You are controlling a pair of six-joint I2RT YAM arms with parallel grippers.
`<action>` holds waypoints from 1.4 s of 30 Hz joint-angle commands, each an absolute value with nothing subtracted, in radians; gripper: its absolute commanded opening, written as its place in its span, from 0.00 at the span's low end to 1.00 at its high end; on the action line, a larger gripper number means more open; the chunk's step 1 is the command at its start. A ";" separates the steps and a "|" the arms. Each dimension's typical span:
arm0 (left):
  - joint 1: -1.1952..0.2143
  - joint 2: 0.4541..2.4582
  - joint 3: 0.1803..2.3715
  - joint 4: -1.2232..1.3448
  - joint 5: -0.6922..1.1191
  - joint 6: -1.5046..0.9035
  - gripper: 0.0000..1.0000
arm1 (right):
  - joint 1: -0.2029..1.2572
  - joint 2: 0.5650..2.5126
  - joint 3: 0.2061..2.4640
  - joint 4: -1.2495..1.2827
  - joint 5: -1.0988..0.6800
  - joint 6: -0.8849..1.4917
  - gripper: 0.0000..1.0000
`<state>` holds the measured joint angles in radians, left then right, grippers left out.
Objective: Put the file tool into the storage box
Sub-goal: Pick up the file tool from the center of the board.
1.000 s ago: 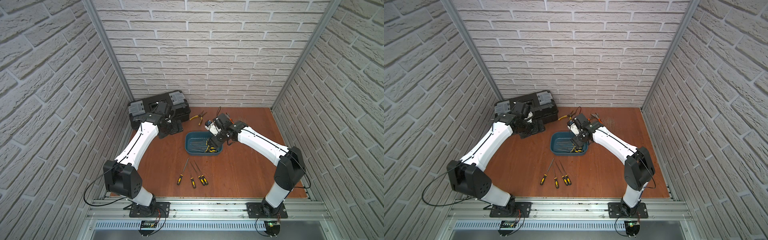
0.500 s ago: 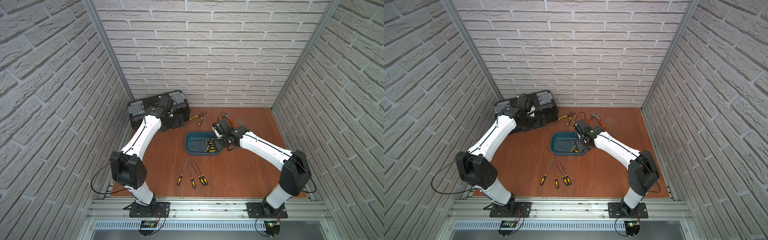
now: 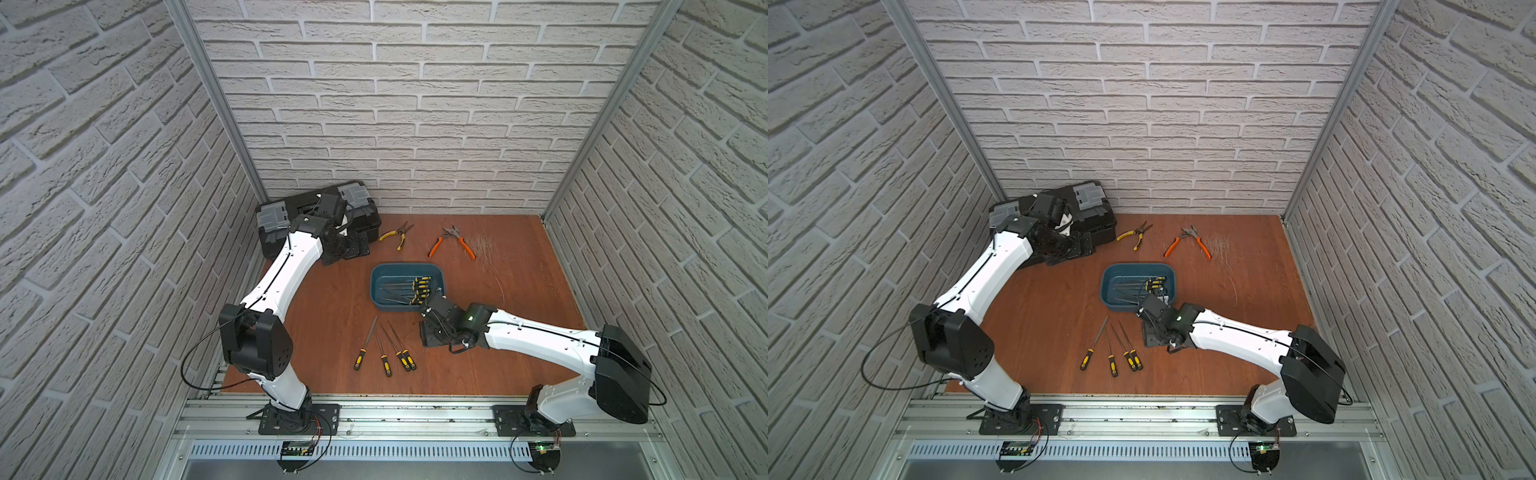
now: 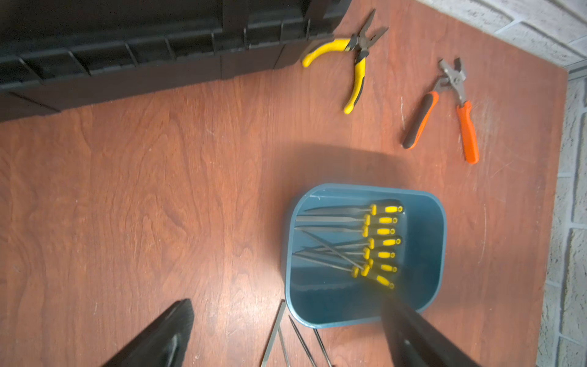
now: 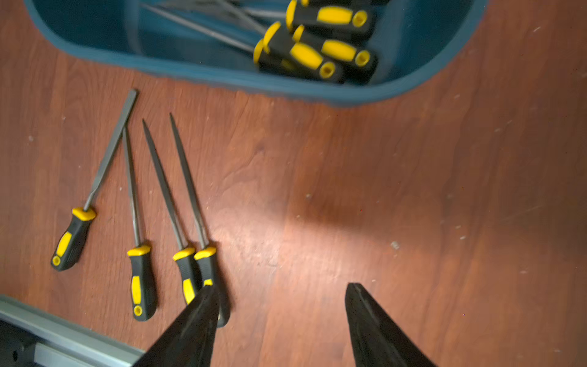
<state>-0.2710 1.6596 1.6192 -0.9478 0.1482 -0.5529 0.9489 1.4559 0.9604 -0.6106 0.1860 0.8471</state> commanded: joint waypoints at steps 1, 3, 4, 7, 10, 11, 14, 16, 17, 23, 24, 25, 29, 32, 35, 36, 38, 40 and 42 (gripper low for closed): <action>-0.269 1.628 1.577 -0.929 0.188 -0.574 0.98 | 1.014 1.472 0.937 -0.506 0.187 0.956 0.67; -0.281 1.625 1.566 -0.931 0.188 -0.574 0.98 | 1.048 1.481 0.916 -0.478 0.175 0.961 0.67; -0.287 1.619 1.562 -0.933 0.186 -0.572 0.98 | 1.062 1.482 0.910 -0.465 0.165 0.958 0.67; -0.300 1.600 1.547 -0.937 0.187 -0.568 0.98 | 1.101 1.477 0.903 -0.474 0.169 0.949 0.67; -0.308 1.596 1.536 -0.956 0.198 -0.559 0.98 | 1.124 1.462 0.886 -0.463 0.158 0.935 0.66; -0.314 1.598 1.534 -0.965 0.199 -0.553 0.98 | 1.131 1.462 0.885 -0.463 0.151 0.927 0.66; -0.333 1.600 1.524 -0.983 0.195 -0.540 0.98 | 1.153 1.471 0.900 -0.485 0.139 0.901 0.65; -0.344 1.592 1.514 -0.988 0.191 -0.541 0.98 | 1.170 1.480 0.920 -0.506 0.137 0.886 0.65; -0.347 1.583 1.508 -0.987 0.191 -0.543 0.98 | 1.183 1.486 0.933 -0.521 0.141 0.881 0.65; -0.341 1.536 1.491 -1.009 0.181 -0.543 0.98 | 1.238 1.495 0.959 -0.560 0.180 0.887 0.66; -0.338 1.534 1.492 -1.020 0.181 -0.543 0.98 | 1.242 1.492 0.954 -0.559 0.186 0.893 0.66; -0.333 1.530 1.493 -1.029 0.181 -0.544 0.98 | 1.245 1.486 0.944 -0.552 0.189 0.901 0.66; -0.311 1.490 1.458 -1.029 0.183 -0.558 0.98 | 1.253 1.457 0.892 -0.506 0.185 0.936 0.64; -0.295 1.456 1.426 -1.024 0.192 -0.570 0.98 | 1.259 1.450 0.879 -0.493 0.180 0.940 0.63; -0.286 1.435 1.409 -1.025 0.198 -0.571 0.98 | 1.259 1.461 0.882 -0.521 0.213 0.946 0.62; -0.286 1.430 1.407 -1.023 0.197 -0.571 0.98 | 1.259 1.463 0.882 -0.527 0.224 0.945 0.62; -0.286 1.422 1.409 -1.023 0.203 -0.572 0.98 | 1.252 1.465 0.884 -0.537 0.247 0.942 0.62; -0.285 1.417 1.413 -1.016 0.216 -0.571 0.98 | 1.239 1.463 0.882 -0.532 0.248 0.934 0.61; -0.286 1.416 1.417 -1.012 0.224 -0.571 0.98 | 1.218 1.473 0.880 -0.532 0.246 0.928 0.59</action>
<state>-0.2882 1.4387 1.4158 -1.0225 0.2016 -0.5694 1.2358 1.4822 0.8879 -0.5240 0.2115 0.9298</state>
